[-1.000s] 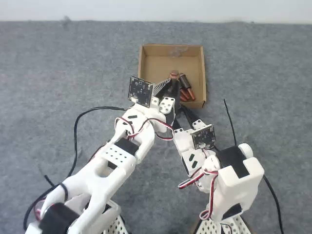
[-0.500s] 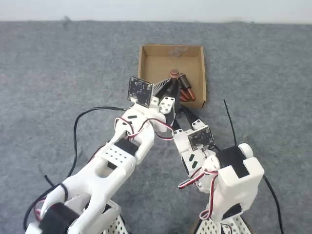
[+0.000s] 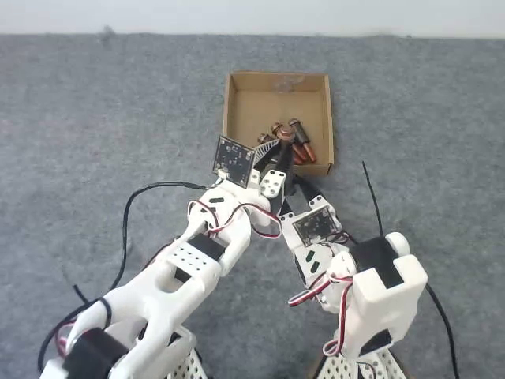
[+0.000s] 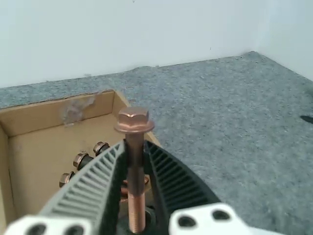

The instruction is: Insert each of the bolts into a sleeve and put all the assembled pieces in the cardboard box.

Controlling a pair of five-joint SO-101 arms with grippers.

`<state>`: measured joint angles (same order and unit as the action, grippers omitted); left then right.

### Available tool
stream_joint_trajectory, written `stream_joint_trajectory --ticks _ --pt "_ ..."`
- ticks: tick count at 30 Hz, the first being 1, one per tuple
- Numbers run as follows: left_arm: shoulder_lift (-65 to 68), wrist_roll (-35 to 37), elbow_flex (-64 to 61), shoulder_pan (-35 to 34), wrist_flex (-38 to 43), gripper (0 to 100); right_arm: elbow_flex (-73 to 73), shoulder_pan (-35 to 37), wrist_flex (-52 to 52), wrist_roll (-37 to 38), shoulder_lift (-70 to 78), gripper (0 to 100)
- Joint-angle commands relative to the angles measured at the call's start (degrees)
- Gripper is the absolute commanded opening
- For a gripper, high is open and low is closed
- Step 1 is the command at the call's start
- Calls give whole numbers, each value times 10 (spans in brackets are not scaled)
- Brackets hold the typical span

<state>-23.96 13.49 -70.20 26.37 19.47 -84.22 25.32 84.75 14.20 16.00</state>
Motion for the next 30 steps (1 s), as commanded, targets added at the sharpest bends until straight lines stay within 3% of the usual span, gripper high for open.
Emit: stream_joint_trajectory --ticks 1,5,9,16,20,30 --pt "-5 -11 2 4 20 9 0 4 -4 29 -41 6" --pt "3 -43 -17 10 37 9 0 6 -4 44 -41 6" --pt "33 -90 -28 18 105 9 0 7 -4 41 -38 6" --pt "55 -82 -29 18 154 10 0 4 -4 40 -40 6" --pt "49 -29 -44 15 185 10 -1 4 -4 39 -41 6" --pt "49 7 -54 16 179 10 -1 -16 17 37 -44 6"
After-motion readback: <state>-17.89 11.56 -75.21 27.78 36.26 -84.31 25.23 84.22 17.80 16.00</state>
